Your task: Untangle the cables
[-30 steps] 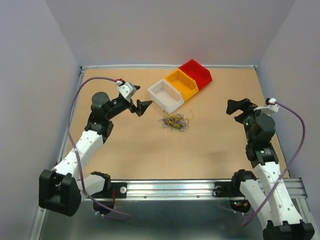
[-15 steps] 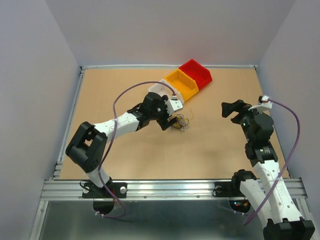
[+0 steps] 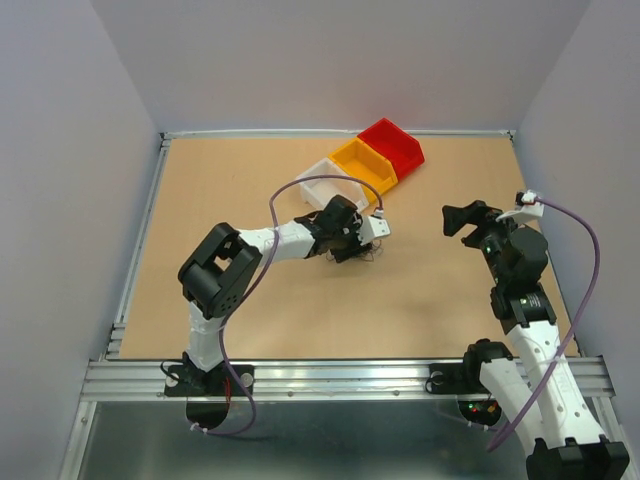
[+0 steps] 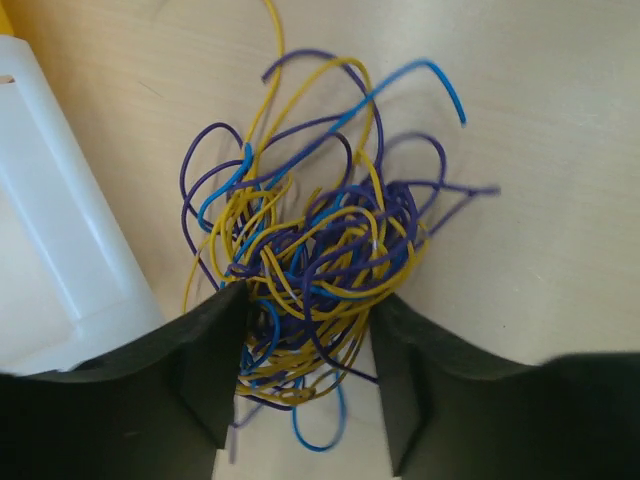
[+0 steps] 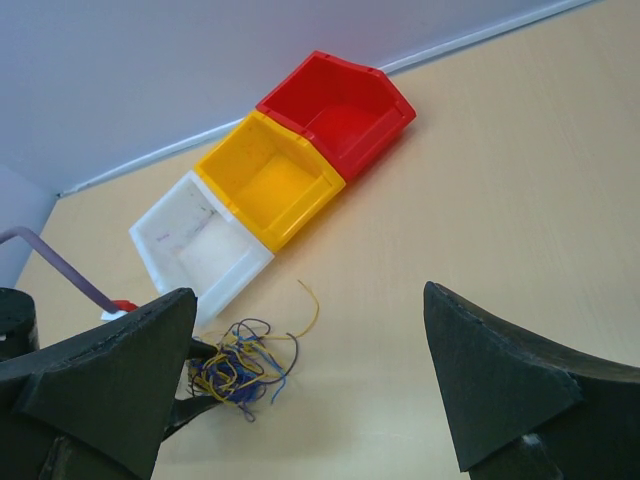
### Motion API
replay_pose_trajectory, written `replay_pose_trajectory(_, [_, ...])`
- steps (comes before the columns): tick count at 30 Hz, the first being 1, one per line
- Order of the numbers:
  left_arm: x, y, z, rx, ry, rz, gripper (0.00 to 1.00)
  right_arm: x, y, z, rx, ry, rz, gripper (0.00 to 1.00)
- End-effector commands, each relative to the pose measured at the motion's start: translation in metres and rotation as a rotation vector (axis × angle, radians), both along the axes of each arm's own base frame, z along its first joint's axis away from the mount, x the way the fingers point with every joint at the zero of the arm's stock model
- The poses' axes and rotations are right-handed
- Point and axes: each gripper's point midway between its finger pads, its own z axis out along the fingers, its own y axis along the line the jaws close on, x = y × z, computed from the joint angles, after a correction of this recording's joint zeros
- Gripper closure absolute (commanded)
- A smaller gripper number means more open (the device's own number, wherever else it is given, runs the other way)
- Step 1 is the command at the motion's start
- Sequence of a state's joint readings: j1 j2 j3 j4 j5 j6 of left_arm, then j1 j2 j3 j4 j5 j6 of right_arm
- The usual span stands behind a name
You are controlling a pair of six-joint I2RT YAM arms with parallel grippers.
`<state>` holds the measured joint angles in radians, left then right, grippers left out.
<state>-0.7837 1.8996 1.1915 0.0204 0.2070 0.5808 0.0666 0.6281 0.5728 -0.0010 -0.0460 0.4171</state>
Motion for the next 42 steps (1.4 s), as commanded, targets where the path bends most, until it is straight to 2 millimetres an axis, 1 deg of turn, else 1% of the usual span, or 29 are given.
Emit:
replay_pose_trajectory(1, [0.005,-0.006,0.008,0.010,0.009,0.003,0.51,-0.001,0.004,0.021,-0.019,-0.053,0.028,0.00])
replay_pose_trajectory(2, [0.003,-0.006,0.008,0.013,0.022,-0.001,0.67,-0.001,0.005,0.021,-0.020,-0.052,0.031,0.00])
replay_pose_trajectory(4, [-0.006,-0.009,0.013,-0.007,0.055,-0.030,0.81,0.000,0.008,0.019,-0.026,-0.042,0.051,0.00])
replay_pose_trajectory(5, [-0.010,-0.010,0.016,-0.022,0.070,-0.039,1.00,0.001,0.010,0.017,-0.030,-0.037,0.062,0.00])
replay_pose_trajectory(6, [-0.018,-0.014,0.027,-0.071,0.097,-0.066,1.00,0.003,0.012,0.013,-0.036,-0.022,0.076,0.00])
replay_pose_trajectory(8, [-0.028,-0.015,0.037,-0.113,0.141,-0.096,1.00,0.005,0.020,0.012,-0.040,-0.010,0.121,0.00])
replay_pose_trajectory(10, [-0.036,-0.018,0.056,-0.185,0.195,-0.133,1.00,0.008,0.028,0.005,-0.047,0.016,0.174,0.00])
replay_pose_trajectory(12, [-0.039,-0.018,0.065,-0.221,0.231,-0.148,1.00,0.010,0.035,0.002,-0.053,0.030,0.214,0.00])
replay_pose_trajectory(15, [-0.043,-0.015,0.085,-0.305,0.287,-0.180,1.00,0.011,0.050,-0.005,-0.057,0.052,0.314,0.02])
replay_pose_trajectory(17, [-0.035,-0.006,0.100,-0.355,0.289,-0.166,1.00,0.010,0.064,-0.008,-0.055,0.046,0.404,0.03])
replay_pose_trajectory(18, [-0.037,-0.004,0.108,-0.388,0.306,-0.185,1.00,0.010,0.069,-0.009,-0.052,0.045,0.433,0.04])
replay_pose_trajectory(19, [-0.031,0.003,0.113,-0.414,0.316,-0.169,1.00,0.007,0.077,-0.005,-0.047,0.021,0.492,0.05])
replay_pose_trajectory(20, [-0.030,0.006,0.120,-0.438,0.320,-0.176,1.00,0.006,0.082,-0.005,-0.043,0.013,0.522,0.06])
replay_pose_trajectory(21, [-0.035,0.007,0.126,-0.468,0.345,-0.202,1.00,0.005,0.087,-0.010,-0.038,0.017,0.562,0.07])
replay_pose_trajectory(22, [-0.034,0.009,0.129,-0.481,0.357,-0.203,1.00,-0.003,0.097,-0.009,-0.030,0.003,0.639,0.08])
replay_pose_trajectory(24, [-0.032,0.014,0.134,-0.506,0.376,-0.204,1.00,-0.007,0.110,-0.001,-0.032,-0.057,0.717,0.08])
replay_pose_trajectory(25, [-0.035,0.015,0.138,-0.521,0.387,-0.219,1.00,-0.011,0.117,-0.005,-0.021,-0.054,0.769,0.08])
replay_pose_trajectory(27, [-0.036,0.016,0.142,-0.535,0.396,-0.223,1.00,-0.013,0.129,-0.001,-0.027,-0.084,0.818,0.08])
replay_pose_trajectory(30, [-0.039,0.017,0.152,-0.565,0.407,-0.231,1.00,-0.007,0.145,-0.006,-0.035,-0.074,0.857,0.09])
replay_pose_trajectory(31, [-0.037,0.017,0.155,-0.575,0.394,-0.232,1.00,0.002,0.148,-0.014,-0.030,-0.047,0.849,0.11])
replay_pose_trajectory(32, [-0.037,0.017,0.154,-0.579,0.396,-0.225,1.00,0.006,0.153,-0.009,-0.035,-0.054,0.852,0.12])
replay_pose_trajectory(33, [-0.037,0.018,0.160,-0.588,0.376,-0.221,1.00,0.007,0.162,-0.010,-0.035,-0.048,0.861,0.14])
replay_pose_trajectory(35, [-0.035,0.021,0.168,-0.612,0.348,-0.196,1.00,0.021,0.166,-0.016,-0.023,-0.023,0.813,0.17])
replay_pose_trajectory(36, [-0.032,0.022,0.169,-0.615,0.329,-0.173,1.00,0.024,0.172,-0.011,-0.020,-0.028,0.810,0.19])
replay_pose_trajectory(37, [-0.026,0.023,0.175,-0.634,0.289,-0.164,1.00,0.031,0.172,-0.013,-0.008,-0.014,0.777,0.22])
replay_pose_trajectory(38, [-0.024,0.024,0.179,-0.648,0.282,-0.139,1.00,0.034,0.175,-0.014,-0.007,-0.006,0.774,0.23])
replay_pose_trajectory(39, [-0.026,0.027,0.181,-0.656,0.269,-0.125,1.00,0.035,0.185,-0.015,-0.008,0.001,0.791,0.24])
replay_pose_trajectory(40, [-0.022,0.029,0.187,-0.672,0.236,-0.113,1.00,0.038,0.188,-0.016,-0.010,0.003,0.791,0.25])
replay_pose_trajectory(42, [-0.020,0.033,0.191,-0.689,0.226,-0.083,1.00,0.037,0.202,-0.017,-0.015,0.007,0.822,0.26])
